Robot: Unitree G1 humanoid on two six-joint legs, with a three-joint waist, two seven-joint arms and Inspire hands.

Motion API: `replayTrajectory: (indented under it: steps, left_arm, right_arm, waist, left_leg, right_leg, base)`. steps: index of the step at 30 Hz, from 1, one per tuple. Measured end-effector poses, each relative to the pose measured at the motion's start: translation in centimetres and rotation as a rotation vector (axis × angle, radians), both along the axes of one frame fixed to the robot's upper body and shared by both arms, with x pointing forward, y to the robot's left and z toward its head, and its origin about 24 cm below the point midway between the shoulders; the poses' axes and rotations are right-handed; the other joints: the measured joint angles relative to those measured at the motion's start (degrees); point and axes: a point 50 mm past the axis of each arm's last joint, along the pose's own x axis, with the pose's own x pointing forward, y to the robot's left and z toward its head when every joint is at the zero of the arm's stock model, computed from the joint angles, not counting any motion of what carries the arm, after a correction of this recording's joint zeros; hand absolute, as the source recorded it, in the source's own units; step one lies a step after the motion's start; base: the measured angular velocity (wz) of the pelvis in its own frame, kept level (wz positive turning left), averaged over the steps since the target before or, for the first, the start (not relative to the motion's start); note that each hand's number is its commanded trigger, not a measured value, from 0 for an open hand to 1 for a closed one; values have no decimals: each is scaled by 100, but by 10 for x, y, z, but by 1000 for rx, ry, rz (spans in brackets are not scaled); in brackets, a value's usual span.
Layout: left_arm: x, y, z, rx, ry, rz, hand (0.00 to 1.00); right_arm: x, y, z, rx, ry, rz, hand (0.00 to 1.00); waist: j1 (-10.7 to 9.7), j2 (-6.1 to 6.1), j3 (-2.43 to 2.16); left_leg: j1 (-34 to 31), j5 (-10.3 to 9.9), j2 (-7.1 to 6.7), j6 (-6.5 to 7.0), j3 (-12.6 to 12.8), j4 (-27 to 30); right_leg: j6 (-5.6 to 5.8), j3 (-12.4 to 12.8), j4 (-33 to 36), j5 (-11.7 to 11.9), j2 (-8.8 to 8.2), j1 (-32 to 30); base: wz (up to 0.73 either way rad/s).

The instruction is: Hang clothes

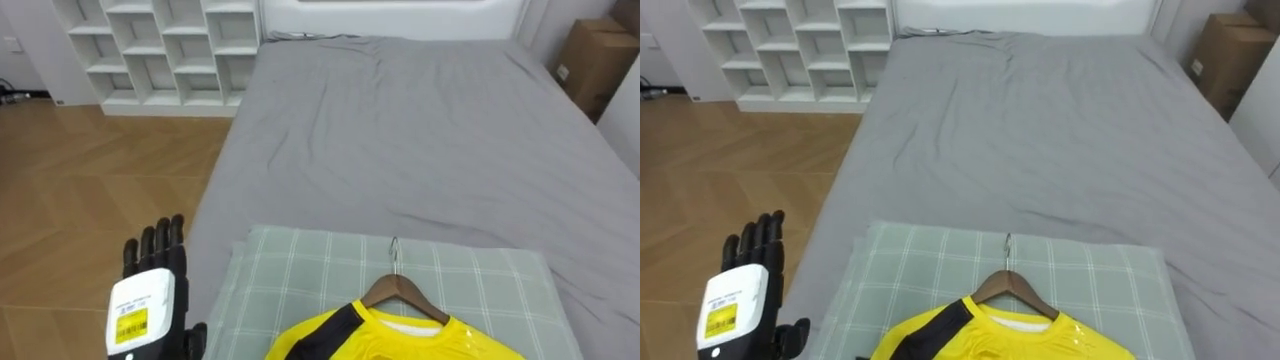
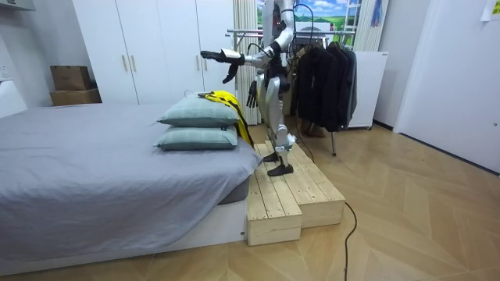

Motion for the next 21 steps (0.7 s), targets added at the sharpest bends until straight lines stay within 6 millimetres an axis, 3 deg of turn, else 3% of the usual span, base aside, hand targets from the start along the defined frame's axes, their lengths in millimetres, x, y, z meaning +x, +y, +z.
replayTrajectory:
  steps: [5,8,17,21]
  left_arm:
    - [-1,-13,-3,11,18,-69,0]
    - [-1,-14,-3,28,24,-79,0]
    - [4,-23,-2,35,27,-121,0]
    - [11,-24,3,37,8,-129,0]
  right_arm:
    - [2,0,0,-8,-2,2,0]
    - [5,1,0,-9,-7,15,0]
    - [8,2,0,-27,-7,24,0]
    - [8,2,0,-35,-6,22,0]
  waist:
    - [-31,-5,-3]
    - [-129,-3,-9]
    - [-159,5,-41]
    - [-160,31,-27]
  left_leg:
    - [-1,0,3,0,28,-28]
    - [4,0,4,0,32,-24]
    - [9,0,1,0,48,-15]
    - [16,0,2,0,57,-9]
  right_leg:
    - [0,2,1,0,2,-6]
    - [0,4,1,0,1,-22]
    - [0,111,6,0,-4,-25]
    - [0,175,5,0,-3,-17]
  base:
    - [-4]
    - [0]
    - [0]
    - [0]
